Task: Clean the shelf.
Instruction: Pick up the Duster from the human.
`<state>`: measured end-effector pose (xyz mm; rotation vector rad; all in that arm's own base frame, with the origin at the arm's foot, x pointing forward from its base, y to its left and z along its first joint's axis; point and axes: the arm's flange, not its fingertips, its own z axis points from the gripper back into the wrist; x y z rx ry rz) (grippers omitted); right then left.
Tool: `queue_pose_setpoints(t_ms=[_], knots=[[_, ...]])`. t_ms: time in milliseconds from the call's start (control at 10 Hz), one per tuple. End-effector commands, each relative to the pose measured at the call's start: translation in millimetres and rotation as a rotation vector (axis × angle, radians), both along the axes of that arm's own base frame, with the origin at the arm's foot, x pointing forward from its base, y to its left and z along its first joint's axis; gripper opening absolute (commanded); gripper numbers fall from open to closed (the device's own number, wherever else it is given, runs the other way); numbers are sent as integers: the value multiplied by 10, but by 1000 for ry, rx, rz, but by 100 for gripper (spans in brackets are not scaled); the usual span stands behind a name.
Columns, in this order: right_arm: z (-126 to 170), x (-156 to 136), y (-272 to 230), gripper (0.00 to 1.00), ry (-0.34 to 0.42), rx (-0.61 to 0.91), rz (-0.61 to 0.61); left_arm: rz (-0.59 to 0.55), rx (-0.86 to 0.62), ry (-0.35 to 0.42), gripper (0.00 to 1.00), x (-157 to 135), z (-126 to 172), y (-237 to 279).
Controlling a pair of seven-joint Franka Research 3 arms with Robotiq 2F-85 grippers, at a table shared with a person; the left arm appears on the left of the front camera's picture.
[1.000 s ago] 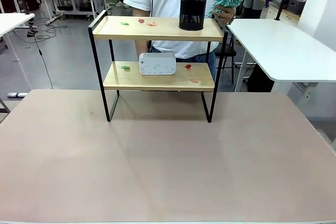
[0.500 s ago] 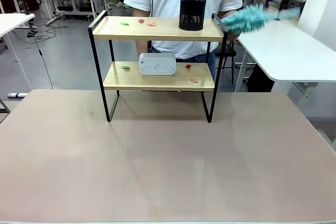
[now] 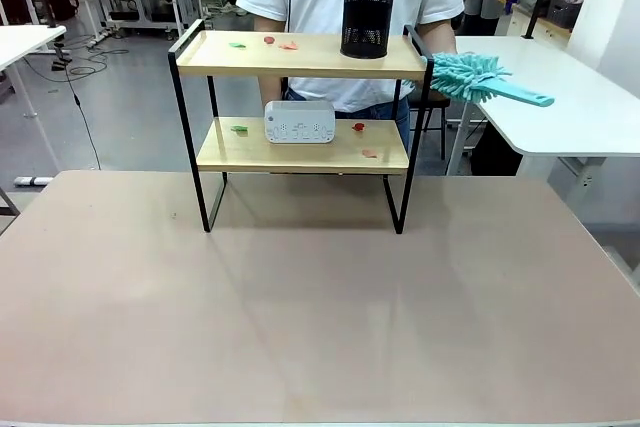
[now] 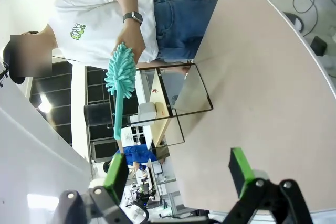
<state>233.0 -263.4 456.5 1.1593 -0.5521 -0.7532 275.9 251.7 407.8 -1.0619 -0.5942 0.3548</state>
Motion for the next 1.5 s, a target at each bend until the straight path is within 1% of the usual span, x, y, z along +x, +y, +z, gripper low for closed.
queue_pose_setpoints(t_ms=[0, 100, 200, 300, 400, 500, 600, 700, 800, 900, 1000, 1100, 1200, 1400], knots=[[12, 9, -28, 100, -19, -19, 18, -12, 0, -32, 100, 3, -9, 18], [0, 0, 0, 100, 0, 0, 0, -12, 0, -32, 100, 3, -9, 18], [114, 278, 191, 100, 12, -71, 101, -12, 0, -32, 100, 3, -9, 18], [286, 600, 382, 100, -51, -74, 196, -12, 0, -32, 100, 3, -9, 18], [415, 934, 545, 100, -64, -75, 245, -12, 0, -32, 100, 3, -9, 18], [476, 1238, 729, 100, -67, -50, 311, -12, 0, -32, 100, 3, -9, 18], [466, 1405, 869, 100, -66, -6, 337, -12, 0, -32, 100, 3, -9, 18], [448, 1430, 951, 100, -74, 21, 299, -12, 0, -32, 100, 3, -9, 18], [520, 1203, 1013, 100, -54, -53, 312, -12, 0, -32, 100, 3, -9, 18], [520, 1203, 1013, 100, -54, -53, 312, -12, 0, -32, 100, 3, -9, 18], [485, 1441, 1109, 100, -49, -20, 329, -12, 0, -32, 100, 3, -9, 18], [452, 1467, 1074, 100, -21, 57, 269, -12, 0, -32, 100, 3, -9, 18], [447, 1693, 1212, 100, 13, 108, 347, -12, 0, -32, 100, 3, -9, 18], [467, 2200, 1569, 100, 78, 141, 459, -12, 0, -32, 100, 3, -9, 18]])
